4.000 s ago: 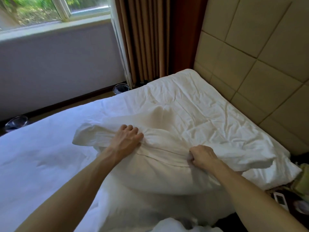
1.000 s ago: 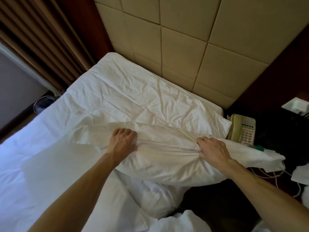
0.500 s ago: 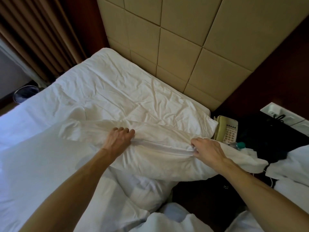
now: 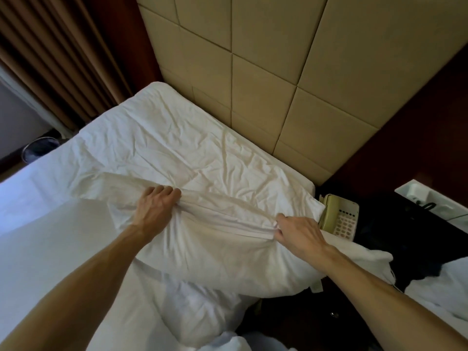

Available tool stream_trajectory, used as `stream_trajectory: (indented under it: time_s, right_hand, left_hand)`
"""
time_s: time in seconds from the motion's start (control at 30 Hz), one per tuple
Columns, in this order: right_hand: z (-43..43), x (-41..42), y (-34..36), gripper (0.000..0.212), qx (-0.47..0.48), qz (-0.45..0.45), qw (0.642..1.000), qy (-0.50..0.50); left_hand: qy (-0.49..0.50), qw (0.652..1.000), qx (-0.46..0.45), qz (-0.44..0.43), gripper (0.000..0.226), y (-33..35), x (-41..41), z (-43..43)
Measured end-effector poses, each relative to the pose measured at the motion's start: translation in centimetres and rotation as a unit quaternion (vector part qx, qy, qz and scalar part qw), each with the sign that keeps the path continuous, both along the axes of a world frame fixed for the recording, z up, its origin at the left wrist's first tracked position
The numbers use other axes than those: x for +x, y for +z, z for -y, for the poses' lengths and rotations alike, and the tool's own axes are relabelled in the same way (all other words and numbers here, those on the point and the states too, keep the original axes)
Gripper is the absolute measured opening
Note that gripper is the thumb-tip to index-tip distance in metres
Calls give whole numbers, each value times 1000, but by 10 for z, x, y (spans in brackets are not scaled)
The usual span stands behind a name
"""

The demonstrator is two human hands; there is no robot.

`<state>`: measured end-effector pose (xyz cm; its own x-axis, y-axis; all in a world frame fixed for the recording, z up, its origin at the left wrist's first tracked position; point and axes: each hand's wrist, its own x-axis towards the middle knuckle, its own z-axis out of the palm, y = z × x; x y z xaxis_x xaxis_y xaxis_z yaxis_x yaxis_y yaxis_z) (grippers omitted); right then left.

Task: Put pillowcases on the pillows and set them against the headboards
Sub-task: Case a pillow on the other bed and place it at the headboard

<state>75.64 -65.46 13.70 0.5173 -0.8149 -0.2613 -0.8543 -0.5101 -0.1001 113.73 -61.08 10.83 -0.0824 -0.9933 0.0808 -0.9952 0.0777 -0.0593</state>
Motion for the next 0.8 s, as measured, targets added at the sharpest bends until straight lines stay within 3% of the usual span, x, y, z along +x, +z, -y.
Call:
stream_trajectory:
  time_s: [0.4,0.5,0.8]
  right_hand:
    - [115,-32,144,23,-83,72,990,-87]
    - [126,-48,156,21,-100,78,986,-112]
    - [182,-90,169,22,-132,41,977,-160]
  left_hand:
    - [-6,992,-128,5,29,140,-23,144]
    - [-31,990,-131,47,30,162,-40,173]
    - [-112,983,-134,53,29,185,-83,280]
